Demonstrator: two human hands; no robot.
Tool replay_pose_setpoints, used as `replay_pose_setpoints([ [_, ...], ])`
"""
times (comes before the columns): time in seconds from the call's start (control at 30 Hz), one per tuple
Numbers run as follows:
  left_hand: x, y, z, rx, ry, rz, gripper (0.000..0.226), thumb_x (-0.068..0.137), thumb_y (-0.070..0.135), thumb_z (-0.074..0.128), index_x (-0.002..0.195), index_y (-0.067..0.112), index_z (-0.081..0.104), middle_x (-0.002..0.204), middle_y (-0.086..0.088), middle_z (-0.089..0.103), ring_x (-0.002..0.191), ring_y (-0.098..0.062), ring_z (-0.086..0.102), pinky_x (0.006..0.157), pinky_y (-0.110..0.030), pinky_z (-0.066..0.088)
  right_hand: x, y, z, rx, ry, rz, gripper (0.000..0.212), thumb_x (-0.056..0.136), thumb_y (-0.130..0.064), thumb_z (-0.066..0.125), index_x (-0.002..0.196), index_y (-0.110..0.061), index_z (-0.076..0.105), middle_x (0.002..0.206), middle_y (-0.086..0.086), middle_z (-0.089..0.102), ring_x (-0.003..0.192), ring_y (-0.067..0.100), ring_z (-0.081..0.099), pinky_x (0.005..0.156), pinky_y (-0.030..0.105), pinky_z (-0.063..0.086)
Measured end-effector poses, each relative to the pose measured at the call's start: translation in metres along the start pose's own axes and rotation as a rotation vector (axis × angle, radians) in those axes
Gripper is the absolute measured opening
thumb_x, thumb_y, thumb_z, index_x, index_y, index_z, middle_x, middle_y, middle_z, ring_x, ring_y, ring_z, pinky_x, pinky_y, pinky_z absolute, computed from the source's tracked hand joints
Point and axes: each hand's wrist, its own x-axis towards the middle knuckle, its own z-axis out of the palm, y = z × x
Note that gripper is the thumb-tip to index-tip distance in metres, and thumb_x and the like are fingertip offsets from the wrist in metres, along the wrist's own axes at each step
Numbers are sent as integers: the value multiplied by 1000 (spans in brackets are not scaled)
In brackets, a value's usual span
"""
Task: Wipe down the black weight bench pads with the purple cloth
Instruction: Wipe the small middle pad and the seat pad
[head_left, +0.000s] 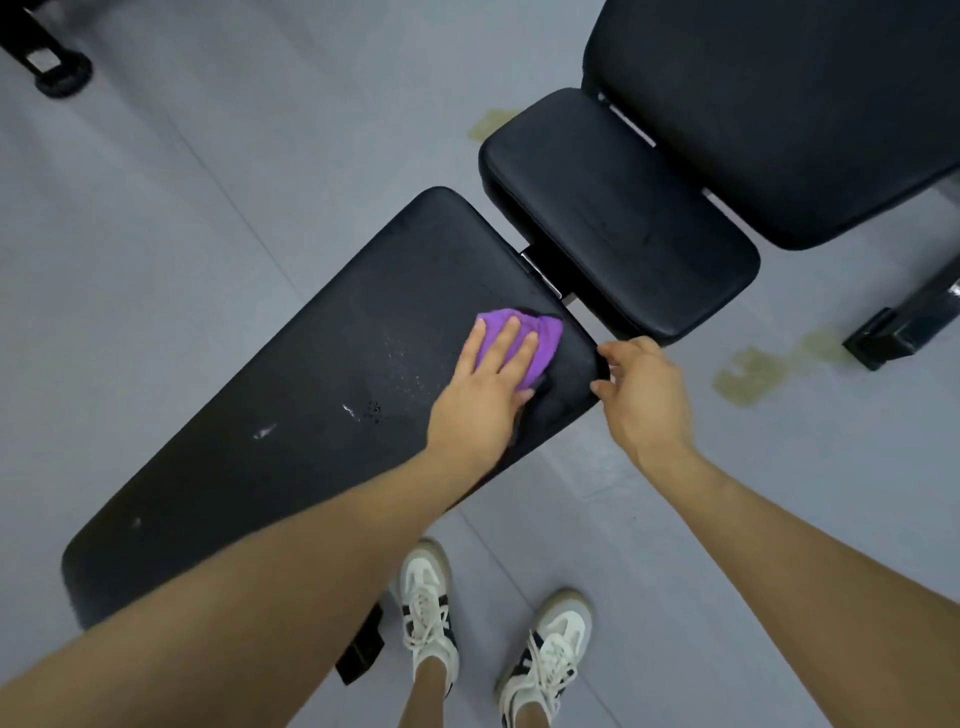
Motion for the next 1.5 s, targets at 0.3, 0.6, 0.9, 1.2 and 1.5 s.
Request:
replay_pose_setpoints([
  [0.3, 24, 43, 11, -33, 166, -82, 53, 98, 22, 40, 148, 19, 22, 157, 0, 14, 146, -27, -4, 118, -32, 11, 0, 8, 7, 147, 46, 19, 31, 85, 8, 51, 112, -4, 62, 102, 4, 50, 85, 21, 53, 68, 8, 38],
  [0.6, 39, 24, -7, -61, 0, -26, 53, 99, 27, 40, 148, 26, 19, 158, 10, 5, 145, -22, -9, 111, -41, 31, -4, 7, 6, 234, 67, 127, 36, 78, 3, 65, 113, -7, 65, 110, 10, 63, 101, 27, 60, 92, 40, 47],
  [0.9, -23, 10, 20, 43, 169, 205, 54, 91, 20, 58, 141, 17, 40, 149, -4, 36, 142, -32, 20, 104, -37, 40, -21, 0, 15, 265, 155, 170, 33, 81, 2, 61, 111, -9, 67, 102, 10, 69, 97, 27, 63, 89, 36, 48],
  [1.2, -81, -70, 29, 226, 162, 293, 60, 84, 20, 67, 139, 16, 43, 146, -3, 41, 139, -33, 29, 87, -39, 55, -42, -17, 40, 205, 244, 194, 33, 91, 1, 52, 123, -2, 51, 103, 5, 59, 86, 9, 60, 76, 14, 40],
  [1.5, -70, -51, 36, 283, 208, 275, 58, 84, 17, 65, 138, 14, 44, 143, -7, 45, 136, -39, 32, 93, -36, 49, -36, -1, 42, 339, 299, 176, 7, 98, -13, 43, 99, -12, 50, 71, -9, 47, 44, -22, 45, 52, 10, 36],
])
